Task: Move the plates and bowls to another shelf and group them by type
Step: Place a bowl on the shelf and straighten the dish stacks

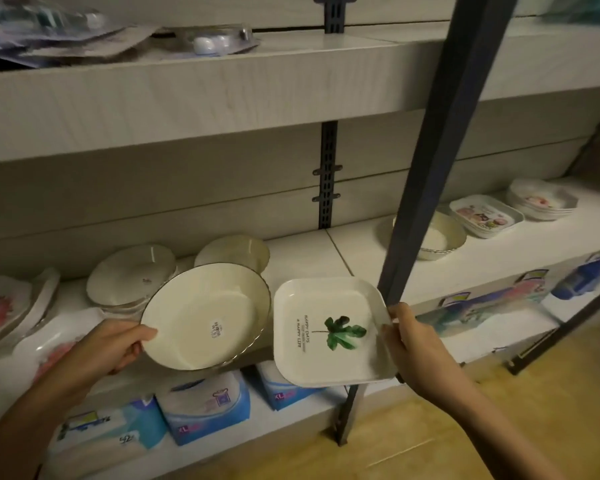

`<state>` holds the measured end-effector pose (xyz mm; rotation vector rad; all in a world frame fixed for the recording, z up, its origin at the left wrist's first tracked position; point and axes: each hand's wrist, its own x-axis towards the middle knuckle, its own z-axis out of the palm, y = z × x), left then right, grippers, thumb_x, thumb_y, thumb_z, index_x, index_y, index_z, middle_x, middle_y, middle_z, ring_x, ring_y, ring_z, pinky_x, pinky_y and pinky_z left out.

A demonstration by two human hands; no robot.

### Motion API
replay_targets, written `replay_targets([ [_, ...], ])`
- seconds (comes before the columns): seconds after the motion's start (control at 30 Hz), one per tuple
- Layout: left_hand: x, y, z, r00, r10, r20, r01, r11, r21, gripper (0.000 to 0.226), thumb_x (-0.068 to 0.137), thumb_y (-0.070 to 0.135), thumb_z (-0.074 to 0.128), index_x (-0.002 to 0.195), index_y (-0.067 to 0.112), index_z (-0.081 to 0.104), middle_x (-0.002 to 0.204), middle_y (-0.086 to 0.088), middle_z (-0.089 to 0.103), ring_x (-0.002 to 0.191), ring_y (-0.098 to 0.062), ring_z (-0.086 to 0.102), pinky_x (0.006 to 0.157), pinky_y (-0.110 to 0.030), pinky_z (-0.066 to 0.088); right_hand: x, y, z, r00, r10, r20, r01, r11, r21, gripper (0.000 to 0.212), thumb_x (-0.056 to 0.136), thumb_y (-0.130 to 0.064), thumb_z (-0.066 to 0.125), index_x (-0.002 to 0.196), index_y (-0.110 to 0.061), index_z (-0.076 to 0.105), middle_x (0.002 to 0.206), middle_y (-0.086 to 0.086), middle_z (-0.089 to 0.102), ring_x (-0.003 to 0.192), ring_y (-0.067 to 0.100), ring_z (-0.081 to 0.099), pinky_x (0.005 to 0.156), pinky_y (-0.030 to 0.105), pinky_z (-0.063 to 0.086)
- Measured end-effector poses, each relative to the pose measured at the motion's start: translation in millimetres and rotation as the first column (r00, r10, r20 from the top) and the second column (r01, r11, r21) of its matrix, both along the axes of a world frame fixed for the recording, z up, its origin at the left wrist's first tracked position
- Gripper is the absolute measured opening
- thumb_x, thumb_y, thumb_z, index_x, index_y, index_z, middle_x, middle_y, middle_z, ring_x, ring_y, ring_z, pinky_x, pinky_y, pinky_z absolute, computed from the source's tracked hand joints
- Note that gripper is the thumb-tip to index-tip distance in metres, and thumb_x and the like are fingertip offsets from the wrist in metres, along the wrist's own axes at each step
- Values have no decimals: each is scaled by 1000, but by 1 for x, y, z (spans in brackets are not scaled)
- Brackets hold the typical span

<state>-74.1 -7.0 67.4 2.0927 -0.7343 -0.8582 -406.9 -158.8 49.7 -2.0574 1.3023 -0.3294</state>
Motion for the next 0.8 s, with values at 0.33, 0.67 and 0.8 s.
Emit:
replay_targets([
  [0.33, -153, 16, -2, 996, -35, -85, 34, 999, -20, 42, 87, 5, 52, 46, 7, 43, 33, 3, 34, 33, -8, 26, 48, -26, 23, -164, 1, 10, 1000, -25, -11, 25, 999, -29, 11, 99, -20, 36, 101, -12, 42, 89, 11, 65, 51, 18, 55, 44, 26, 43],
  [0.67, -286, -47, -13, 987, -140, -78, 138, 990, -23, 38, 89, 7, 50, 52, 9, 45, 33, 8, 32, 31, -5, 25, 39, -21, 24, -306, -24, 16, 973, -230, -13, 230, 973, 9, 12, 99, -21, 37, 107, -14, 43, 77, 3, 59, 60, 23, 62, 60, 44, 56],
  [0.8, -320, -90, -14, 984, -159, -85, 154, 986, -60, 39, 88, 5, 50, 50, 9, 46, 31, 8, 34, 37, -7, 28, 38, -17, 26, -339, -54, 17, 957, -291, -2, 291, 957, 9, 14, 99, -20, 37, 108, -12, 44, 76, 1, 56, 58, 19, 59, 51, 31, 51],
])
